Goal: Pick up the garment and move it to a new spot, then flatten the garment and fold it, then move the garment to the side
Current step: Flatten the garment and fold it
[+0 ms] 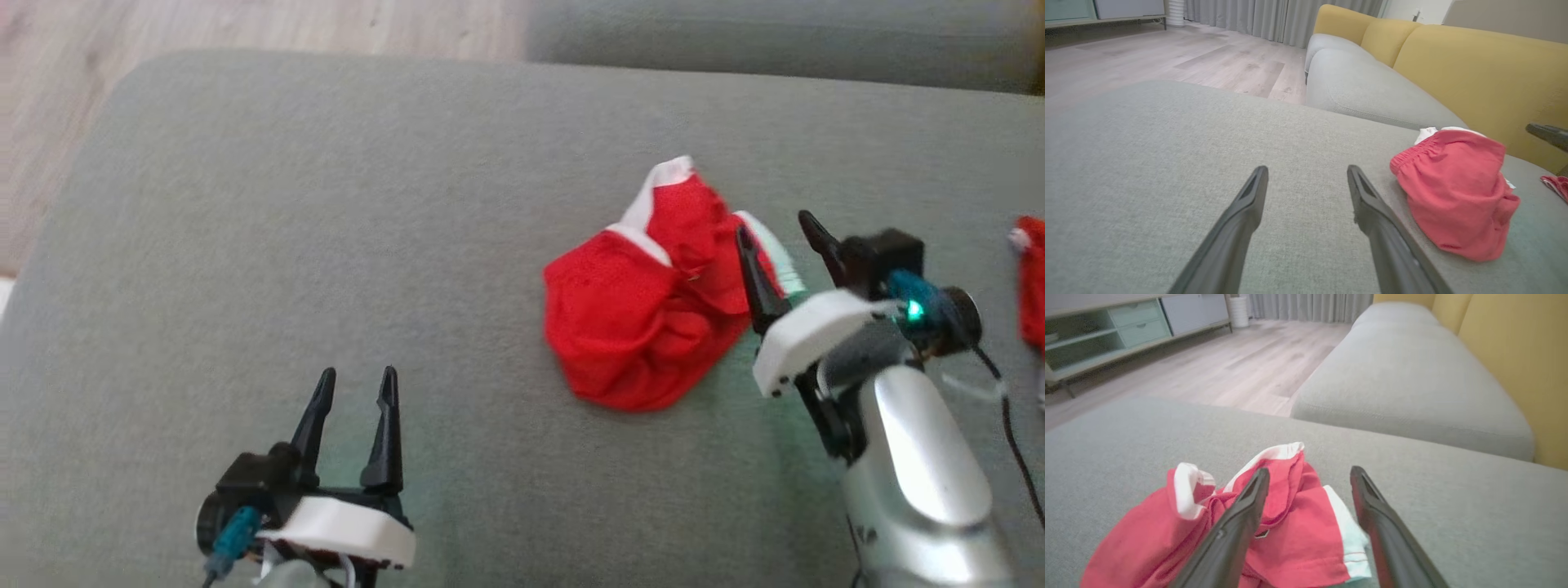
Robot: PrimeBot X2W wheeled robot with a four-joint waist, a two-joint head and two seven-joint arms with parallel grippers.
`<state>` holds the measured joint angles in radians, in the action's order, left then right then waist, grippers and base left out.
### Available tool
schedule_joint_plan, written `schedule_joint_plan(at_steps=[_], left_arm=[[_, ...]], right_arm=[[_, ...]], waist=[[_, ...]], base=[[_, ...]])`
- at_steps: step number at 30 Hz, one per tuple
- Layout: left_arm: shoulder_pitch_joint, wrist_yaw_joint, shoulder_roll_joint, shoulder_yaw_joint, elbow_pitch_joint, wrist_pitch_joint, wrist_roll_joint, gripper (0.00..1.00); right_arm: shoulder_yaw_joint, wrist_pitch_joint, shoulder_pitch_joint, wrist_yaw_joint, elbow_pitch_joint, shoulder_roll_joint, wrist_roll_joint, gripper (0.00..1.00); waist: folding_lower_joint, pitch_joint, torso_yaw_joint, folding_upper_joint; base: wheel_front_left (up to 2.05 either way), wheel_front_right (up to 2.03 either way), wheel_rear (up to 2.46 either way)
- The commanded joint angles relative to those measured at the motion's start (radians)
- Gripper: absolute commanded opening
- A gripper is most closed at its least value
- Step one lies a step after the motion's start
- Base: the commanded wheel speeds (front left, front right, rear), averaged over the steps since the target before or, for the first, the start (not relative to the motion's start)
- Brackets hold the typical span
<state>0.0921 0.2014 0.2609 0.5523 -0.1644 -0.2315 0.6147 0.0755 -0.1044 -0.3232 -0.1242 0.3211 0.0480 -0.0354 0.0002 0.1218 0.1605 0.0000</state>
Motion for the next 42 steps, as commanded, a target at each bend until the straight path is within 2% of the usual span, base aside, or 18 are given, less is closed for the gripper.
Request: schedule_joint_plan(at_steps=[1,7,13,14,15,16,17,19,20,21,27,32,35,37,42], left_arm=[[0.044,-0.007,-0.003,-0.025,0.011,-0.015,-0.009,1.00],[0.061,-0.025,-0.031,-0.021,-0.026,-0.023,-0.015,1.00],[0.069,-0.038,-0.048,-0.026,-0.051,-0.027,-0.027,1.00],[0.068,-0.039,-0.050,-0.028,-0.053,-0.028,-0.028,1.00],[0.068,-0.040,-0.052,-0.029,-0.054,-0.028,-0.030,1.00],[0.067,-0.041,-0.053,-0.030,-0.056,-0.028,-0.033,1.00],[0.066,-0.041,-0.053,-0.030,-0.058,-0.029,-0.036,1.00],[0.064,-0.041,-0.054,-0.033,-0.060,-0.029,-0.040,1.00],[0.064,-0.041,-0.054,-0.033,-0.060,-0.029,-0.040,1.00],[0.063,-0.042,-0.054,-0.034,-0.061,-0.029,-0.042,1.00],[0.058,-0.045,-0.049,-0.033,-0.066,-0.030,-0.052,1.00],[0.046,-0.042,-0.042,-0.029,-0.066,-0.028,-0.053,1.00],[0.035,-0.038,-0.035,-0.028,-0.060,-0.024,-0.052,1.00],[0.025,-0.033,-0.027,-0.030,-0.052,-0.020,-0.048,1.00],[0.015,-0.026,-0.014,-0.036,-0.035,-0.015,-0.044,1.00]], right_arm=[[0.025,-0.028,-0.066,-0.007,0.016,0.002,0.009,1.00],[-0.009,-0.086,-0.176,-0.007,0.165,0.009,0.035,1.00],[-0.013,-0.132,-0.243,-0.007,0.294,0.013,0.032,1.00],[-0.007,-0.133,-0.249,-0.007,0.307,0.013,0.024,0.95],[-0.001,-0.124,-0.255,-0.007,0.313,0.012,0.016,0.72],[0.003,-0.115,-0.260,-0.007,0.320,0.012,0.011,0.44],[0.009,-0.102,-0.265,-0.007,0.325,0.012,0.010,0.37],[0.018,-0.067,-0.275,-0.007,0.329,0.012,0.007,0.15],[0.018,-0.067,-0.275,-0.007,0.329,0.012,0.007,0.15],[0.023,-0.051,-0.279,-0.007,0.330,0.011,0.004,0.00],[0.069,0.027,-0.293,-0.007,0.303,0.008,-0.010,0.00],[0.108,0.071,-0.241,-0.007,0.213,0.010,-0.036,0.00],[0.117,0.081,-0.157,-0.007,0.123,0.027,-0.047,0.00],[0.099,0.072,-0.032,-0.007,0.026,0.043,-0.053,0.00],[0.034,0.037,0.174,-0.007,-0.093,0.055,-0.040,0.00]], waist=[[-0.0002,0.045,0.058,0.0000],[-0.0002,0.075,0.120,0.0000],[-0.0002,0.088,0.146,0.0000],[-0.0002,0.089,0.147,0.0000],[-0.0002,0.090,0.148,0.0000],[-0.0002,0.090,0.147,0.0000],[-0.0002,0.090,0.145,0.0000],[-0.0002,0.086,0.138,0.0000],[-0.0002,0.086,0.138,0.0000],[-0.0002,0.084,0.133,0.0000],[-0.0002,0.058,0.092,0.0000],[-0.0002,0.020,0.056,0.0000],[-0.0002,0.002,0.038,0.0000],[-0.0002,-0.013,0.022,0.0000],[-0.0002,-0.018,0.000,0.0000]], base=[[0.00,0.00,0.00],[0.00,0.00,0.00],[0.00,0.00,0.00],[0.00,0.00,0.00],[0.00,0.00,0.00],[0.00,0.00,0.00],[0.00,0.00,0.00],[0.00,0.00,0.00],[0.00,0.00,0.00],[0.00,0.00,0.00],[0.00,0.00,0.00],[0.00,0.00,0.00],[0.00,0.00,0.00],[0.00,0.00,0.00],[0.00,0.00,0.00]])
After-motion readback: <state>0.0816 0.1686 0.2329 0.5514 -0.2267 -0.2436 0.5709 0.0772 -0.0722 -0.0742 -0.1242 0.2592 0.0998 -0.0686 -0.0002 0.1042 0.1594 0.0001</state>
